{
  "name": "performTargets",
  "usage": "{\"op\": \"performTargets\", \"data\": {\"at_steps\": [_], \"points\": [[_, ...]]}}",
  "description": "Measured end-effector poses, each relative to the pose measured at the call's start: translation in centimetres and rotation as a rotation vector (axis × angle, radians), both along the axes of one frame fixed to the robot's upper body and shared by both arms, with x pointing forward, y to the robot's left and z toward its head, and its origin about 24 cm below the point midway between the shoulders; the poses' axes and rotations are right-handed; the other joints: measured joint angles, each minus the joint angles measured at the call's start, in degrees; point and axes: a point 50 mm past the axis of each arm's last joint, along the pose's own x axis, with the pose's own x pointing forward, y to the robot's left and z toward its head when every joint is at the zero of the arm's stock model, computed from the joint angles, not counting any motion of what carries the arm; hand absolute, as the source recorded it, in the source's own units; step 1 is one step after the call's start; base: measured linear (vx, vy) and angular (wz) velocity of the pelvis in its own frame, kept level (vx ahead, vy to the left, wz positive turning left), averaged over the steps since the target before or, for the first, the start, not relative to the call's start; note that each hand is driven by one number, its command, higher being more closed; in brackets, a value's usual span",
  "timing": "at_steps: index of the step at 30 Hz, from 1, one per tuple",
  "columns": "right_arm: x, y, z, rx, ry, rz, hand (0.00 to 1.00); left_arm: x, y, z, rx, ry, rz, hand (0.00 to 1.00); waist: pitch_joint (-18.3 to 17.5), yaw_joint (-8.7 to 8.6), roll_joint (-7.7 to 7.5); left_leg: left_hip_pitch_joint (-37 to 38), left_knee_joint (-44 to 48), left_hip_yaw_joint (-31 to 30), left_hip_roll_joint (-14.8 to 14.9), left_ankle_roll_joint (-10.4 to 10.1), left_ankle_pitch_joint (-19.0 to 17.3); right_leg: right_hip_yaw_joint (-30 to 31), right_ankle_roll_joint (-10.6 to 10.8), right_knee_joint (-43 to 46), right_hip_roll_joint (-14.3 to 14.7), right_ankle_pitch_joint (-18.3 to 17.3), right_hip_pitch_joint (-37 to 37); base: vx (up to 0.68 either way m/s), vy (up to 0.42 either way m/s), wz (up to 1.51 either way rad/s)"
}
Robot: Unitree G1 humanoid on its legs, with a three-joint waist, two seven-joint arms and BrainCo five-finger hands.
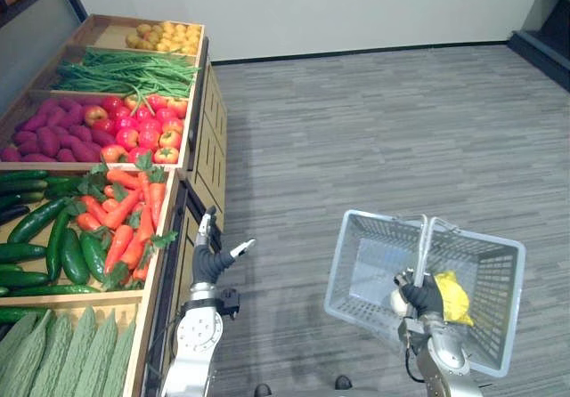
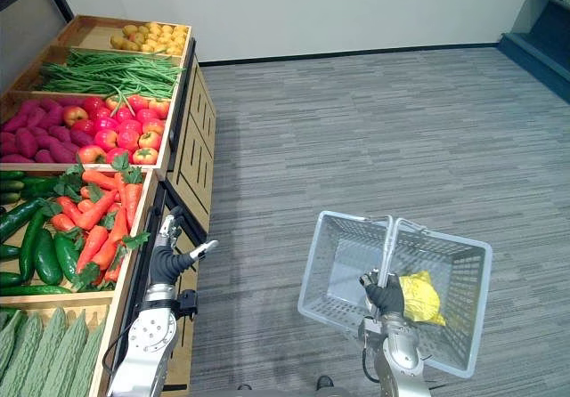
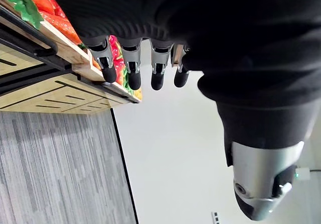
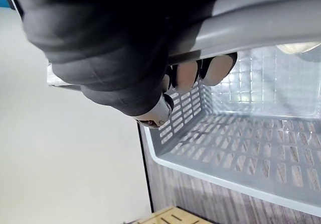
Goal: Pick vegetable in the basket
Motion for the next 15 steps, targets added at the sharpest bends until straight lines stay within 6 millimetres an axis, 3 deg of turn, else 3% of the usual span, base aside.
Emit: {"op": "performTargets", "data": {"at_steps": [3, 5, 7, 8, 9, 10, 12, 15], "points": [[-0.4, -0.2, -0.7, 0.003, 0.031, -0.021, 1.00, -0.6, 0.5, -0.2, -0.010, 0.009, 0.039, 0.00, 0.1, 1.28, -0.15, -1.8, 4.1, 0.0, 0.0, 0.1, -3.0, -0.4, 1.4, 1.3, -0.3, -1.0, -0.4, 0.03, 0.013, 0.05], [-0.5, -0.2, -0.9, 0.011, 0.041, -0.034, 1.00, -1.1, 0.5, -0.6, -0.036, 0.028, 0.055, 0.00, 1.0, 1.89, -0.58, -3.4, 9.5, -0.1, 0.1, 0.5, -7.0, -0.9, 4.0, 6.0, -0.9, -3.8, -1.4, 0.04, 0.044, 0.02], [-0.5, -0.3, -0.9, 0.007, 0.039, -0.040, 1.00, -1.8, 0.3, -1.1, -0.067, 0.054, 0.076, 0.00, 2.7, 2.39, 0.57, -3.9, 16.3, -0.1, 0.9, 1.5, -12.0, -1.8, 6.4, 21.3, -1.7, -6.8, -6.3, 0.02, 0.095, -0.01], [-0.5, -0.2, -0.9, 0.006, 0.041, -0.041, 1.00, -2.0, 0.4, -1.1, -0.068, 0.056, 0.079, 0.00, 2.8, 2.43, 0.61, -3.8, 17.3, -0.2, 1.0, 2.0, -12.8, -2.1, 6.4, 26.7, -2.1, -6.8, -8.6, 0.04, 0.131, 0.11], [-0.5, 0.3, -1.0, 0.021, 0.041, -0.052, 1.00, -2.1, 0.5, -0.5, -0.064, 0.031, 0.084, 0.00, 4.1, 2.41, -0.07, -2.4, 19.2, -0.7, 0.6, 3.5, -14.3, -2.0, 4.7, 39.6, -3.6, -6.9, -13.9, 0.06, 0.092, 0.26], [-0.6, 0.5, -1.2, 0.030, 0.046, -0.054, 1.00, -2.0, 0.5, -0.3, -0.063, 0.023, 0.081, 0.00, 4.7, 2.36, 0.17, -2.3, 19.9, -1.3, 0.6, 3.9, -15.0, -2.0, 3.6, 41.8, -3.6, -8.1, -14.9, 0.13, 0.049, 0.40], [-0.6, 1.3, -1.3, 0.050, 0.049, -0.049, 1.00, -2.0, 0.7, 0.2, -0.075, -0.003, 0.094, 0.00, 4.7, 2.21, -1.76, -2.3, 21.3, -4.0, 1.0, 4.0, -16.9, -2.8, 2.4, 40.1, -3.2, -12.5, -18.1, 0.19, -0.038, 0.50], [-0.3, 1.4, -0.9, 0.029, 0.033, -0.037, 1.00, -1.4, 0.6, 0.5, -0.087, -0.027, 0.086, 0.00, 5.3, 2.11, -2.08, -2.3, 22.3, -7.0, 1.6, 3.0, -18.9, -1.3, 2.1, 34.0, -1.9, -12.5, -21.2, 0.28, -0.107, 0.47]]}}
